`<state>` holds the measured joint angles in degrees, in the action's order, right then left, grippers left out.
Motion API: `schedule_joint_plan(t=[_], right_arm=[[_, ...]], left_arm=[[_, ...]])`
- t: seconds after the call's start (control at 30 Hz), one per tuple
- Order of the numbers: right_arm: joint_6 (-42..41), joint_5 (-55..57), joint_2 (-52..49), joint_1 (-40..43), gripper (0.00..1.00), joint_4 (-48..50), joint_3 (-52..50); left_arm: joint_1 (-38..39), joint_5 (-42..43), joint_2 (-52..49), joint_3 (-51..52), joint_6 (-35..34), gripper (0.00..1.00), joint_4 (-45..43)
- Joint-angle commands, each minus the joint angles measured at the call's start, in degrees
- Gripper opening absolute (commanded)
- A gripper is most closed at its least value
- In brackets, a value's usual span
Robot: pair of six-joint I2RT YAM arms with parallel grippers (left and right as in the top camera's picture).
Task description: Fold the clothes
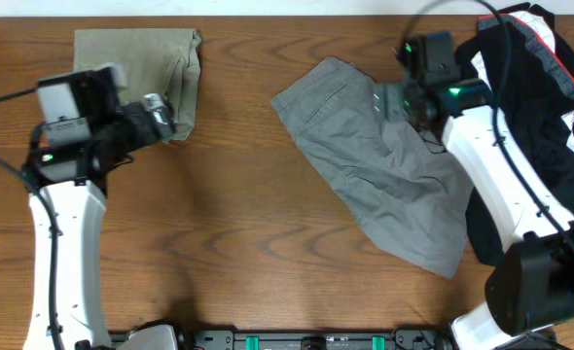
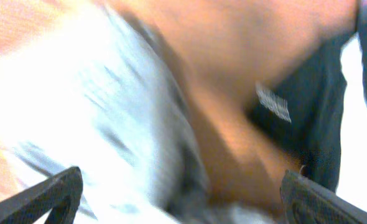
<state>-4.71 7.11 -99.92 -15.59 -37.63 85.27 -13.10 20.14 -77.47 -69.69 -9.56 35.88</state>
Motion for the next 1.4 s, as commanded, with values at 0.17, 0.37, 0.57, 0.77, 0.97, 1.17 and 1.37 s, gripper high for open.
schedule_joint_plan(t=[0.17, 0.37, 0.57, 0.77, 0.97, 1.17, 1.37], right_arm=[[5.05, 6.29, -5.79, -12.41, 0.99, 12.07, 2.78], [6.16, 1.36, -15.89, -14.05, 0.99, 17.75, 5.27], [6.86, 1.79, -23.61, -14.78, 0.95, 19.06, 9.44], [4.92, 2.47, -23.3, -11.69, 0.98, 16.5, 15.52], [4.96, -7.74, -23.43, -4.61, 0.99, 14.99, 19.74], [4.72, -13.25, -25.94, 1.07, 0.97, 13.33, 19.71], [4.72, -24.04, -28.94, 4.2, 0.93, 13.86, 19.71]], left_arm=[[-8.22, -0.31, -0.22, -1.05, -3.91, 0.98, 2.29], [-8.74, -0.31, -0.22, -1.05, -3.89, 0.98, 2.75], [-8.74, -0.31, -0.22, -1.05, -3.89, 0.98, 3.48], [-8.74, -0.31, -0.33, -0.26, -3.85, 0.98, 4.35], [-8.74, -0.31, -0.39, 0.9, -3.63, 0.98, 4.2], [-8.68, -0.31, -0.39, 1.01, -3.63, 0.98, 4.15], [-8.68, -0.31, -0.39, 1.01, -3.63, 0.98, 3.98]])
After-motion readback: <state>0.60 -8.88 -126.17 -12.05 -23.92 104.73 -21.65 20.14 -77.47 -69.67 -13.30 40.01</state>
